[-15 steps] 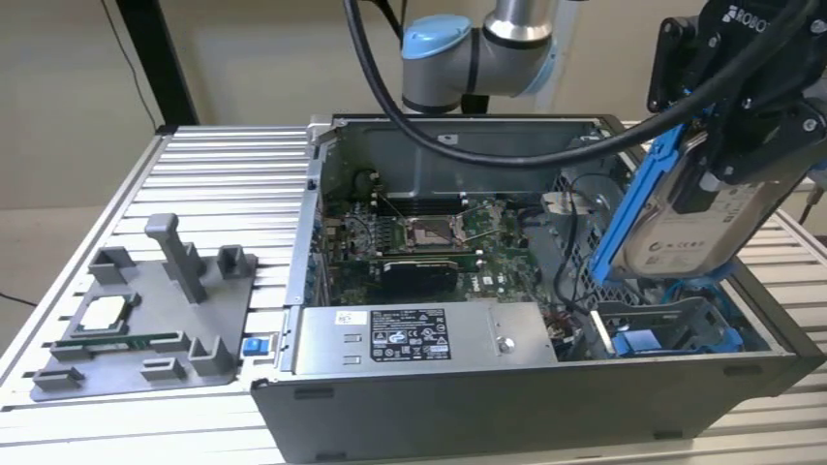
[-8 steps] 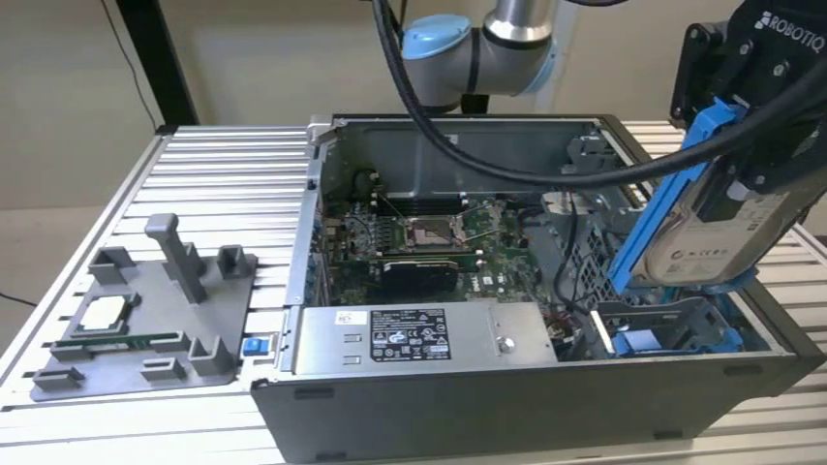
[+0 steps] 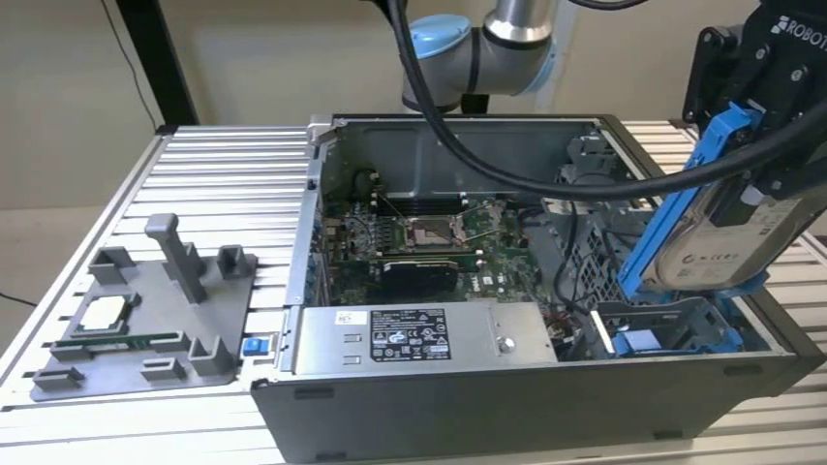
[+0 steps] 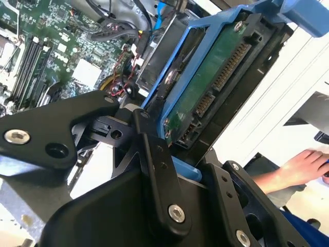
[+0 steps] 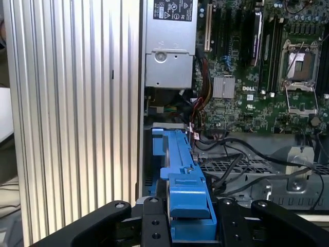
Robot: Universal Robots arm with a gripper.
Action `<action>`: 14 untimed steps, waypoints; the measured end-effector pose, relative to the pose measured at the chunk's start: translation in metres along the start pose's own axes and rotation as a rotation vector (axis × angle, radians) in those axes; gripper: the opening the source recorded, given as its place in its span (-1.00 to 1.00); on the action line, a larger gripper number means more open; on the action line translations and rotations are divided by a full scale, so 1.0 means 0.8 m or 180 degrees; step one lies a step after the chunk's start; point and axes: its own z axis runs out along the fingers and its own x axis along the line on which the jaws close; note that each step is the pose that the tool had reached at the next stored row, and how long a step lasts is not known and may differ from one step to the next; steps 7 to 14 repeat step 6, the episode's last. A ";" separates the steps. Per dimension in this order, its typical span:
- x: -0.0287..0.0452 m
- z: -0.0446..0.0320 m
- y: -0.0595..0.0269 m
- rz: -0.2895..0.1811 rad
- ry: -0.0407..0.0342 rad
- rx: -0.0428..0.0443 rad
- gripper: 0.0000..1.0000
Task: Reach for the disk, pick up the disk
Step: 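Pick up the disk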
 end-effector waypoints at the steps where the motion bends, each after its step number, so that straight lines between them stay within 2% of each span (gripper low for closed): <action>1: 0.0000 0.0001 0.000 0.0001 0.0000 0.0000 -1.00; 14: 0.0001 0.0004 -0.001 0.0003 0.0000 0.0000 -1.00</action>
